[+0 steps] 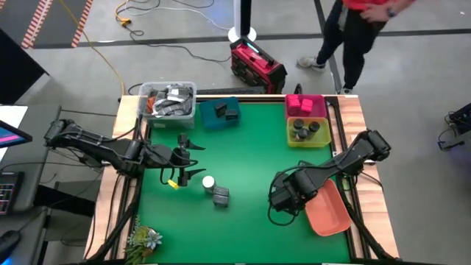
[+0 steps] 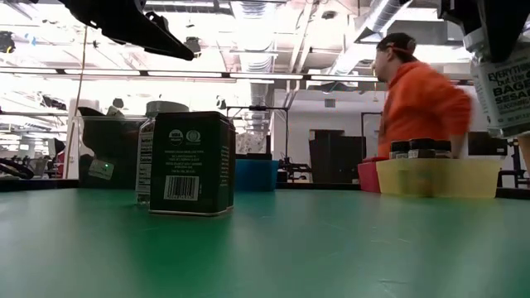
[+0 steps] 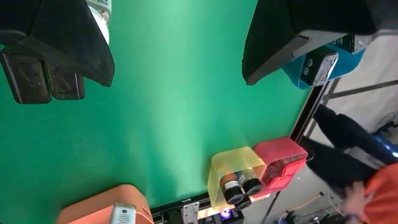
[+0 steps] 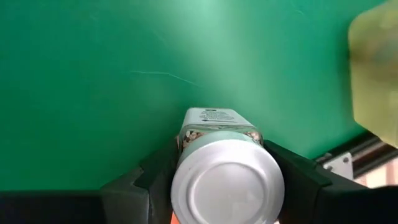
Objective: Sort spices by type
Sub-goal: Put the white seasoning from the top right into the orange bin
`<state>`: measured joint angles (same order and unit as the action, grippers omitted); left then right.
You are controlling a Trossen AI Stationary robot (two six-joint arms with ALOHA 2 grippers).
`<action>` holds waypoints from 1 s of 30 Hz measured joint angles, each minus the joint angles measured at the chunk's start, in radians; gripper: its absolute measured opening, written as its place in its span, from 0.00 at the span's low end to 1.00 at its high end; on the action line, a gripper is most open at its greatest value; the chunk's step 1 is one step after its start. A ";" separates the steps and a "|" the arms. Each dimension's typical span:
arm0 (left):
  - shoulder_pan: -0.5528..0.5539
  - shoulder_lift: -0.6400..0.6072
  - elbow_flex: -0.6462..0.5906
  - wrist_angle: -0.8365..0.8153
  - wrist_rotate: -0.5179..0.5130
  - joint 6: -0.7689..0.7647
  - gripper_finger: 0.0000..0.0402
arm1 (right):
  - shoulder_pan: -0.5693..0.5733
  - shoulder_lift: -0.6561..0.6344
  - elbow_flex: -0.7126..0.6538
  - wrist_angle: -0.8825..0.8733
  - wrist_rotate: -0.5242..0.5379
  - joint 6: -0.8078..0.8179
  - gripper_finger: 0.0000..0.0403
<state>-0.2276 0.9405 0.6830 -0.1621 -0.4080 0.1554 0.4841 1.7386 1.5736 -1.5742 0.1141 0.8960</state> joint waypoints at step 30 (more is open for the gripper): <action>0.000 0.000 0.000 -0.019 0.000 -0.026 0.84 | 0.254 -0.083 -0.060 0.043 -0.141 0.475 0.56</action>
<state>-0.2276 0.9405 0.6830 -0.1810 -0.4080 0.1297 0.7380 1.6558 1.5137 -1.5315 -0.0265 1.3711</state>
